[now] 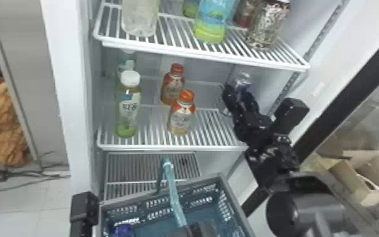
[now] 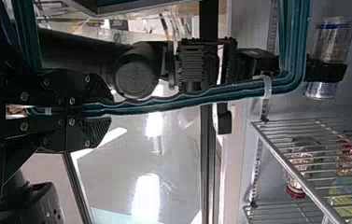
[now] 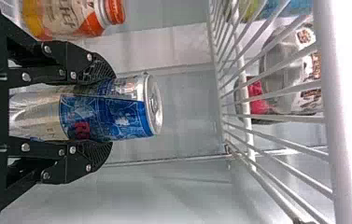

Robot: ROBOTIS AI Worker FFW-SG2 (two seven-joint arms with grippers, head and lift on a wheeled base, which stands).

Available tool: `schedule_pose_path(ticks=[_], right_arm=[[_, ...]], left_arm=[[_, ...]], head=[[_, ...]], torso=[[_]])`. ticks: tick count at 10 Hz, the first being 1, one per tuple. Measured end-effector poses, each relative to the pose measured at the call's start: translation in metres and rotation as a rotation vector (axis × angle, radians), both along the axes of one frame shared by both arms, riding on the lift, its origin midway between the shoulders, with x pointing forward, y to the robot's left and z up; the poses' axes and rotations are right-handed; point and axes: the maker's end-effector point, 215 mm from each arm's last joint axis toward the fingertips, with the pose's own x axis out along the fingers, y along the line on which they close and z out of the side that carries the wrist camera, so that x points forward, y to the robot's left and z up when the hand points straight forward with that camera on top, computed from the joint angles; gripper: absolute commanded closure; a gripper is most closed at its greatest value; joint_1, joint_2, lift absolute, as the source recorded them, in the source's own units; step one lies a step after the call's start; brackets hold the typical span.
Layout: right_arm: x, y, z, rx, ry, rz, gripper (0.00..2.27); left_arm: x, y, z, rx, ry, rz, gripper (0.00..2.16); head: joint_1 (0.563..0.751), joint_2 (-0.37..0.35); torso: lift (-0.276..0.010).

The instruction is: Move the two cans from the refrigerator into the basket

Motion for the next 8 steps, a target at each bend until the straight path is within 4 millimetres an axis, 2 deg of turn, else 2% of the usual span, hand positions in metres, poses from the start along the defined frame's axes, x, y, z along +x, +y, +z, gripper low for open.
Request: schedule_pose_path(ticks=[3, 5, 7, 8], right_arm=[[-0.036, 0.011, 0.004, -0.001, 0.034, 0.037, 0.89], [-0.065, 0.022, 0.015, -0.011, 0.049, 0.064, 0.89], [-0.096, 0.037, 0.021, -0.015, 0.085, 0.103, 0.89], [-0.112, 0.051, 0.026, -0.004, 0.106, 0.139, 0.89]], left_arm=[[0.000, 0.000, 0.000, 0.000, 0.000, 0.000, 1.21], [0.000, 0.000, 0.000, 0.000, 0.000, 0.000, 1.21], [0.000, 0.000, 0.000, 0.000, 0.000, 0.000, 1.21], [0.000, 0.000, 0.000, 0.000, 0.000, 0.000, 1.21]], head=[[0.695, -0.350], [0.695, -0.350], [0.695, -0.350], [0.695, -0.350]], torso=[[-0.266], [-0.266], [-0.266], [-0.266]])
